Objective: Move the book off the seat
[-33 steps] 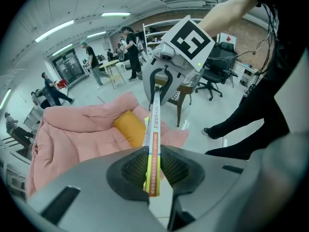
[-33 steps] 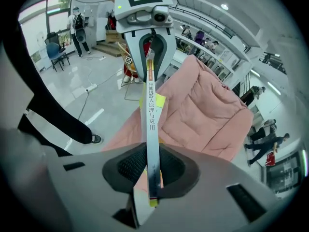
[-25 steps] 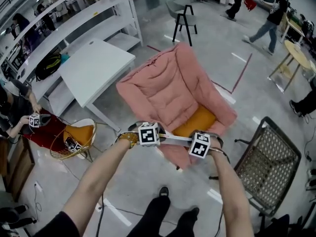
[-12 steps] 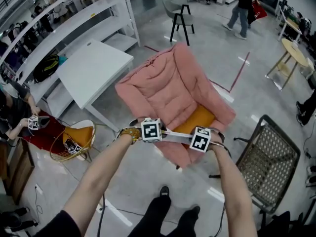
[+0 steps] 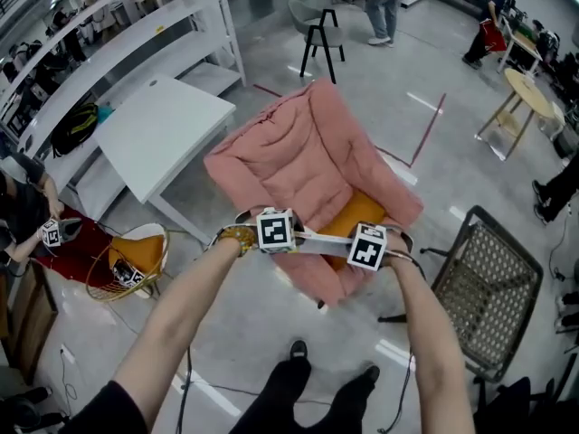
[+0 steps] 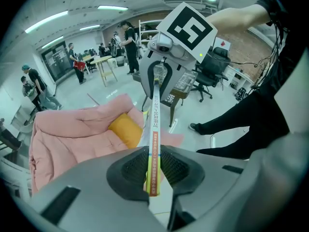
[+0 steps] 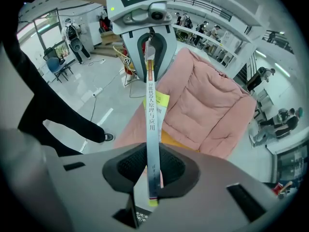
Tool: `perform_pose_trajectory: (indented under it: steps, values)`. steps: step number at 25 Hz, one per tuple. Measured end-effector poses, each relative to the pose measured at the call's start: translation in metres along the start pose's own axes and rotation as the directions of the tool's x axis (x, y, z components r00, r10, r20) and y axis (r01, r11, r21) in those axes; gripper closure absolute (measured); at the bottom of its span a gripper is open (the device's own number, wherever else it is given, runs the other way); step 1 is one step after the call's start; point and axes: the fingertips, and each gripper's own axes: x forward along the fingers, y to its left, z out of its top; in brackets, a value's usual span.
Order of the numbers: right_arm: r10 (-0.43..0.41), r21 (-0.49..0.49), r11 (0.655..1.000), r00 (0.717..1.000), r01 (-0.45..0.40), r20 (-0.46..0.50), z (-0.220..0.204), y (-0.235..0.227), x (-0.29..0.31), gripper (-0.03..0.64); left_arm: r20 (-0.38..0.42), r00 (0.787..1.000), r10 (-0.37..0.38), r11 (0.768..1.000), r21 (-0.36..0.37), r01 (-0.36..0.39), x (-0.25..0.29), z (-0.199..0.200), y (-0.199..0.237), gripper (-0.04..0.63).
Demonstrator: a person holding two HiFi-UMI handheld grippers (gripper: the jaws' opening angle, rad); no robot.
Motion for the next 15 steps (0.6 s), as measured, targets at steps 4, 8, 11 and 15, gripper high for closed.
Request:
perform_pose_trajectory:
  steps: [4,8,11,15]
  values:
    - [-0.006,0.004,1.0,1.0,0.006,0.001,-0.009,0.0,-0.002,0.545,-0.003,1.0,0.01,1.0,0.014,-0.01,0.0,0.01,-0.002,0.523]
    - [-0.004,-0.001,1.0,1.0,0.004,-0.015,-0.02,0.002,-0.005,0.545,-0.015,1.0,0.011,1.0,0.002,-0.011,0.004,0.013,-0.006,0.523]
    - [-0.004,-0.008,1.0,1.0,0.004,0.007,-0.024,0.003,-0.01,0.545,-0.015,1.0,0.013,1.0,0.006,-0.013,0.005,0.024,-0.007,0.523]
    - [-0.009,-0.014,1.0,1.0,0.009,0.017,-0.033,0.004,-0.016,0.545,-0.007,1.0,0.022,1.0,0.012,-0.022,0.008,0.038,-0.01,0.523]
